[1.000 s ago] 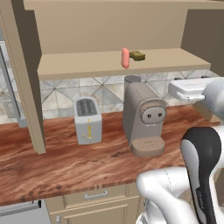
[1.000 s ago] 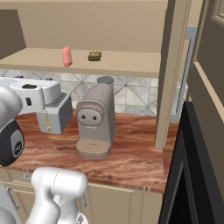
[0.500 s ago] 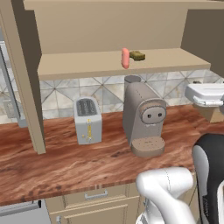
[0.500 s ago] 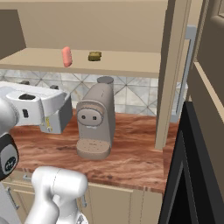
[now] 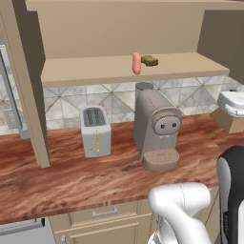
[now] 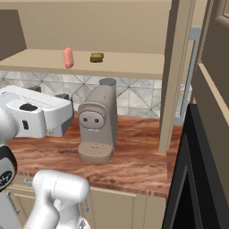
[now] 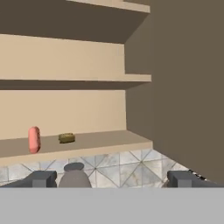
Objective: Pick up the bar soap and sponge from the sink, and place them back in the cabinet, and close the cabinet doors.
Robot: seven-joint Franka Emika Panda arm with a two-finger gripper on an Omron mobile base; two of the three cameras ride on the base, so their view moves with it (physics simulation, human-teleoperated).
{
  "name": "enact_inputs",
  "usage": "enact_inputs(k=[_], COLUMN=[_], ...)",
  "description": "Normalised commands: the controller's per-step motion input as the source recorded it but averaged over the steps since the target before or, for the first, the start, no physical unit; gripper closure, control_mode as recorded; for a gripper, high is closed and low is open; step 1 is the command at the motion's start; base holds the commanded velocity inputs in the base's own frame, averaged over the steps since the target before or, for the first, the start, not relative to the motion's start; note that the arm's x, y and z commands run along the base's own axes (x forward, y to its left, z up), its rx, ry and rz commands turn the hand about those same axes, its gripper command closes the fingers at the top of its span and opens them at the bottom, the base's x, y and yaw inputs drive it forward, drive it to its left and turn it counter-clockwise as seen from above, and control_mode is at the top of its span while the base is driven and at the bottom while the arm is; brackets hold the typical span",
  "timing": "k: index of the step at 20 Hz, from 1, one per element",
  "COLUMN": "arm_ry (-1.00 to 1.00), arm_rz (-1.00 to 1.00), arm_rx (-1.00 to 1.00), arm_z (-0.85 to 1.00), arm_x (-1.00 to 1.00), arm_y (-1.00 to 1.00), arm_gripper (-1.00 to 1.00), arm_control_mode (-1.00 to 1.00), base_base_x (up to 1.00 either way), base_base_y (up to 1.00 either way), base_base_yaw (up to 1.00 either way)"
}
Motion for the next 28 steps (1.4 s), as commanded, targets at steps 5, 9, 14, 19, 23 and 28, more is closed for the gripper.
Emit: enact_inputs(k=[5,9,14,19,23,28], arm_ry=[-0.03,-0.03,-0.03,-0.04,-0.04,-0.03], arm_rz=[-0.11,-0.10,-0.06,-0.02,0.00,0.00], arm_rx=[0.00,0.00,0.00,0.00,0.00,0.00], arm_z=[0.00,0.00,0.00,0.00,0.00,0.00], arm_x=[-0.27,-0.28,-0.27,-0.15,-0.13,-0.20], arm_y=[-0.37,-0.36,-0.39,-0.39,-0.39,-0.43], arm_gripper=[-1.00,-1.00,-1.00,-1.00,-1.00,-1.00], arm_control_mode=[-1.00,-1.00,-1.00,-1.00,-1.00,-1.00], base_base_x=[0.00,0.00,0.00,0.00,0.00,0.00], base_base_y=[0.00,0.00,0.00,0.00,0.00,0.00], base_base_yaw=[0.00,0.00,0.00,0.00,0.00,0.00])
